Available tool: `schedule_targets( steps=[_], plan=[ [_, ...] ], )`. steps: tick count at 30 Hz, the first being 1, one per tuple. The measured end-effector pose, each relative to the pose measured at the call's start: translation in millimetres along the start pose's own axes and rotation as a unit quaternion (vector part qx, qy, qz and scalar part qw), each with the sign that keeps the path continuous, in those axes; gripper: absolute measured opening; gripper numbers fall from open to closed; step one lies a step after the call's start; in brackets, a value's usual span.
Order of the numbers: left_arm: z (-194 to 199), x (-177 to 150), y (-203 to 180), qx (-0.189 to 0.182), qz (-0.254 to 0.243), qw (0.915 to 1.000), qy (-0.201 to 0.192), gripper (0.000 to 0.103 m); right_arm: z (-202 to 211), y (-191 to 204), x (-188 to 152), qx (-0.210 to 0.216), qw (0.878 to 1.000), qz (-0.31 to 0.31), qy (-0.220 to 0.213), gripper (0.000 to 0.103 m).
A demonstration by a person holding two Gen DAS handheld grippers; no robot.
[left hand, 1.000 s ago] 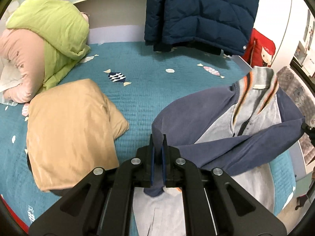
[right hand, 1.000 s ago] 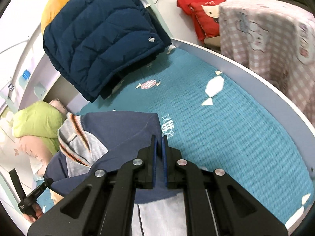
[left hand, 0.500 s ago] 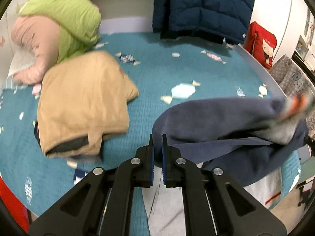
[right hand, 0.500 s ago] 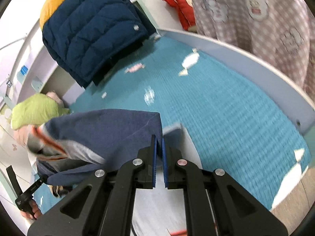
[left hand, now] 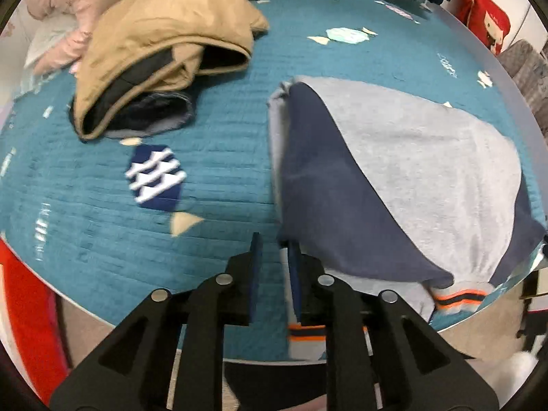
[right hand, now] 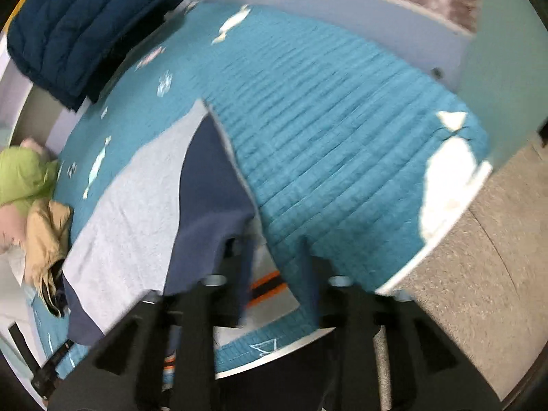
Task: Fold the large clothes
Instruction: 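Lift the hem with both grippers and fold it toward the collar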
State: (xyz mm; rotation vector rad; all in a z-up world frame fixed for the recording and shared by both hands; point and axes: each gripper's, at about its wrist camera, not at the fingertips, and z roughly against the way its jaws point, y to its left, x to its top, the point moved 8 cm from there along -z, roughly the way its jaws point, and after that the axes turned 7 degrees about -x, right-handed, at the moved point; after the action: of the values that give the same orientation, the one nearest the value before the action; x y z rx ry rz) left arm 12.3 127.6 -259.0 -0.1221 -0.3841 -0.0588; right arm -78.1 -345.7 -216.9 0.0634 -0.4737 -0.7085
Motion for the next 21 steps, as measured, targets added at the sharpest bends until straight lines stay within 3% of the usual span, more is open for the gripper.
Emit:
schedule_targets(
  steps=[1, 4, 7, 10, 12, 14, 16, 17, 18, 20, 21],
  plan=[
    [6.6, 1.1, 1.6, 0.002, -0.005, 1.0000, -0.005, 0.020, 11.8, 5.6, 6.9, -0.001, 1.000, 0.013, -0.022, 0.046],
    [28.6, 12.2, 0.8, 0.000, -0.015, 0.9994, -0.030, 0.054, 30.9, 30.1, 24.0, 0.008, 0.997, 0.050, -0.058, 0.047],
    [45.6, 30.1, -15.0, -0.032, -0.032, 0.9979, -0.047, 0.055, 33.5, 55.0, 31.4, 0.011, 0.995, 0.074, -0.071, 0.044],
    [47.4, 43.2, -36.8, -0.081, -0.050, 0.9935, -0.063, 0.055, 11.4, 74.0, 29.8, 0.001, 0.993, 0.103, -0.050, 0.031],
    [24.6, 41.7, -44.0, -0.088, -0.049, 0.9945, -0.030, 0.053, -16.8, 72.3, 19.9, -0.009, 0.996, 0.092, -0.004, 0.026],
    [-4.0, 29.9, -37.9, -0.072, -0.027, 0.9970, 0.013, 0.022, -49.7, 58.0, -2.6, -0.029, 0.996, 0.066, 0.062, 0.026],
    [-41.5, 5.2, -23.3, -0.068, 0.003, 0.9945, 0.079, 0.012, -72.9, 42.0, -25.4, -0.056, 0.991, 0.056, 0.106, 0.021],
    [-60.8, -11.8, -11.1, -0.055, 0.028, 0.9907, 0.121, 0.005, -69.5, 40.8, -27.0, -0.047, 0.994, 0.053, 0.087, 0.020],
    [-67.2, -18.1, -5.9, -0.074, 0.052, 0.9870, 0.133, 0.005, -66.1, 41.3, -29.7, -0.048, 0.993, 0.063, 0.083, 0.020],
    [-61.6, -13.9, 2.6, -0.110, 0.088, 0.9825, 0.122, 0.005, -63.9, 40.9, -32.7, -0.053, 0.992, 0.072, 0.084, 0.020],
    [-60.3, -12.6, 4.2, -0.105, 0.084, 0.9831, 0.124, 0.005, -63.5, 40.4, -32.8, -0.054, 0.992, 0.065, 0.090, 0.020]
  ],
)
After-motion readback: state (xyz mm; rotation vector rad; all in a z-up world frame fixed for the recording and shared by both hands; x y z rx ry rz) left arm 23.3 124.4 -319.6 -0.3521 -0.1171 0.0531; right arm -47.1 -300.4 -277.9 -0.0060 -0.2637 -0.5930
